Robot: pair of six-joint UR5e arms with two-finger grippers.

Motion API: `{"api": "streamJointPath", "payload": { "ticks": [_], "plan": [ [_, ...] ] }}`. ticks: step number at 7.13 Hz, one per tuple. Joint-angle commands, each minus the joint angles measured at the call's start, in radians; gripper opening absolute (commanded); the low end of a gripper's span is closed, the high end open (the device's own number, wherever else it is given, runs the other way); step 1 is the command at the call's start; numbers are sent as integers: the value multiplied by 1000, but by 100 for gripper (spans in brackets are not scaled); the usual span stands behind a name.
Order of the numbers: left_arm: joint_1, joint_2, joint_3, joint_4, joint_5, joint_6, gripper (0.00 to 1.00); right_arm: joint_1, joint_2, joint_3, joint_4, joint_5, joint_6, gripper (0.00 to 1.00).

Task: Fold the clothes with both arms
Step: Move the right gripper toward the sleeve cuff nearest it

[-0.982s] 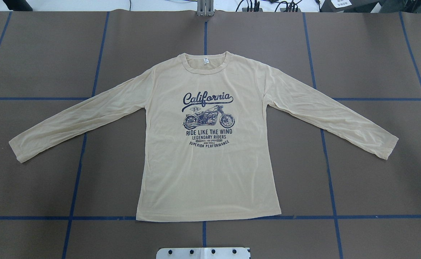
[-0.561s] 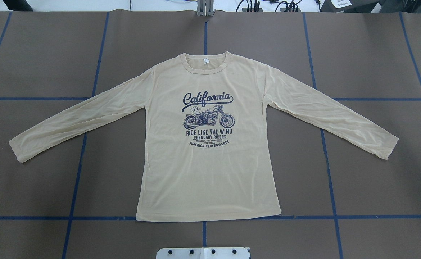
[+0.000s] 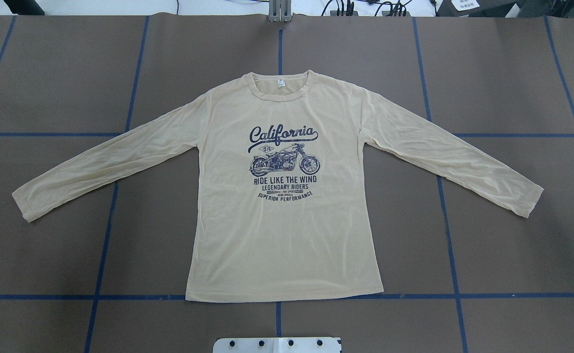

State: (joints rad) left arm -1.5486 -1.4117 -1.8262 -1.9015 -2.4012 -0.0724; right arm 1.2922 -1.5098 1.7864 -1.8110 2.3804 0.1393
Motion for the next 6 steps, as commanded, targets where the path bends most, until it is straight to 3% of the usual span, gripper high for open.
{"api": "streamJointPath", "payload": {
  "ticks": [1,3,4,6],
  "plan": [
    [1,-1,1,-8,-12,-4,100,-45,-6,-45,74,0,26,97],
    [1,-3,-2,-8,-12,-4,100,-80,-19,-126,284,-16,159,92],
    [1,-4,-2,-10,-12,-3,100,-106,-51,-155,420,-50,213,94],
    [1,-6,-4,-10,-12,-3,100,-114,-88,-188,548,-43,314,98]
  ]
}}
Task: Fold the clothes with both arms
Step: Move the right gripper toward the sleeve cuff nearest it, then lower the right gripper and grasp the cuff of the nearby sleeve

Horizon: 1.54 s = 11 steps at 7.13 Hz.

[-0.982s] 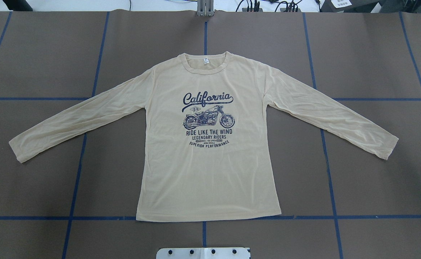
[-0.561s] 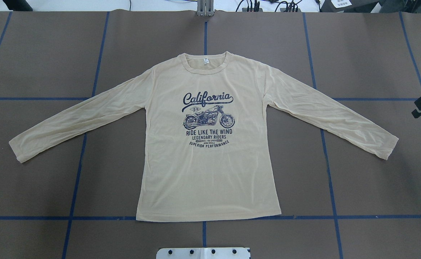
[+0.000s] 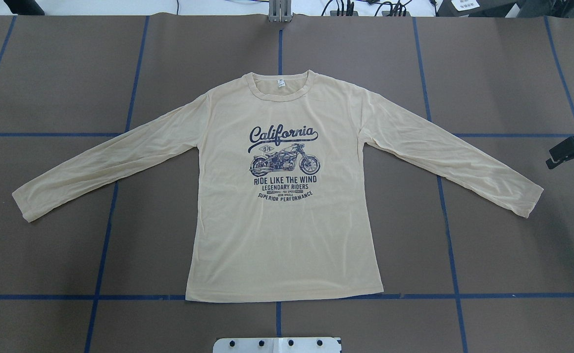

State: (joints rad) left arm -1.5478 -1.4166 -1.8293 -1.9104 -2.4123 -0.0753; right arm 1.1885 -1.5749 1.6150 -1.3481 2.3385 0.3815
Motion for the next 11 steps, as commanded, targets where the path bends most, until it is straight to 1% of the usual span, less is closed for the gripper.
{"api": "streamJointPath", "payload": {
  "ticks": [1,3,5,7,8,9,10,11],
  "plan": [
    [0,-1,-1,-1,-1,0,100,-35,-25,-24,124,-8,170,96],
    [0,-4,-1,-1,-1,0,100,-52,-30,-70,261,-2,249,96],
    [0,-4,-2,-2,-1,2,100,-108,-60,-70,352,-2,334,96],
    [0,-4,-1,-16,1,0,100,-122,-68,-72,362,-2,358,96],
    [0,-4,-1,-16,-1,2,100,-122,-71,-72,362,-4,358,94],
    [0,-4,1,-16,1,2,100,-122,-73,-75,362,-7,358,89],
    [0,-4,1,-18,1,3,100,-124,-73,-82,362,-7,358,83],
    [0,-4,1,-21,2,3,100,-124,-71,-86,362,-8,358,79]
  ]
}}
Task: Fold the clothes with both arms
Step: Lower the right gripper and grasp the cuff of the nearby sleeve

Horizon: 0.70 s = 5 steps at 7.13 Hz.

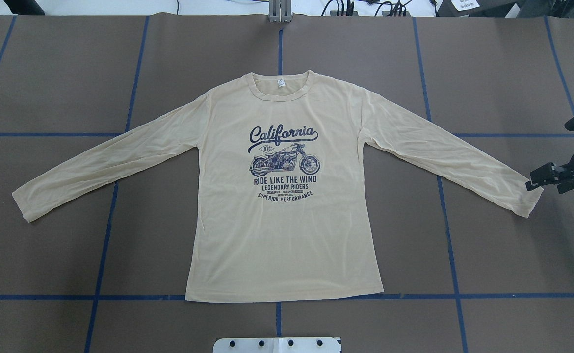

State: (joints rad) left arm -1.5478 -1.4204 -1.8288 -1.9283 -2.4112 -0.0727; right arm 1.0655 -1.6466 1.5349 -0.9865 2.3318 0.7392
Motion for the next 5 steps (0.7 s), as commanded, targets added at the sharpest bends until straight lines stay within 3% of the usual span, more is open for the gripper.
{"api": "streamJointPath", "payload": {
  "ticks": [1,5],
  "plan": [
    [0,1,2,-3,1,2,100,-1,2,-15,0,-2,0,77],
    [0,2,2,-3,1,8,100,-1,10,-21,0,-2,2,67]
  ]
}}
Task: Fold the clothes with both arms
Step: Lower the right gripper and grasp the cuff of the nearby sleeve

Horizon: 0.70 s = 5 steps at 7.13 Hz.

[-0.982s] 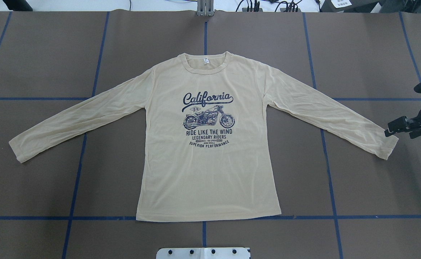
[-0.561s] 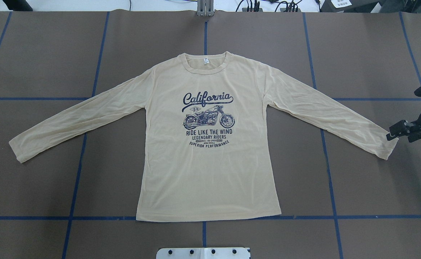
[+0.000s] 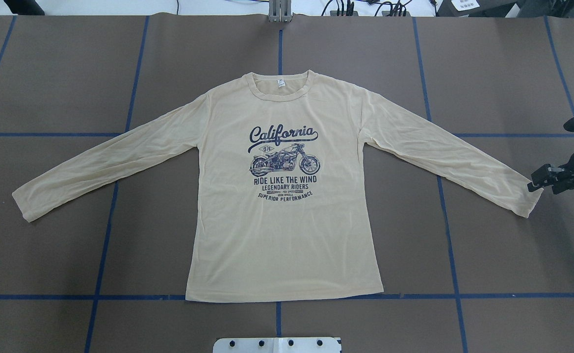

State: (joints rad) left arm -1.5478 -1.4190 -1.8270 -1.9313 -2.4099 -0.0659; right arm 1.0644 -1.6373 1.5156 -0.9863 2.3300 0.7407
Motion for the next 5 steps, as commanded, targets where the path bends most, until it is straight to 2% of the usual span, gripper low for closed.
{"api": "streamJointPath", "payload": {
  "ticks": [1,3,5],
  "plan": [
    [0,0,0,0,2,1,100,0,1,-2,0,0,0,66],
    [0,0,0,0,0,1,100,0,2,-2,0,0,0,64],
    [0,0,-3,0,2,3,100,0,2,-2,0,0,0,57]
  ]
}}
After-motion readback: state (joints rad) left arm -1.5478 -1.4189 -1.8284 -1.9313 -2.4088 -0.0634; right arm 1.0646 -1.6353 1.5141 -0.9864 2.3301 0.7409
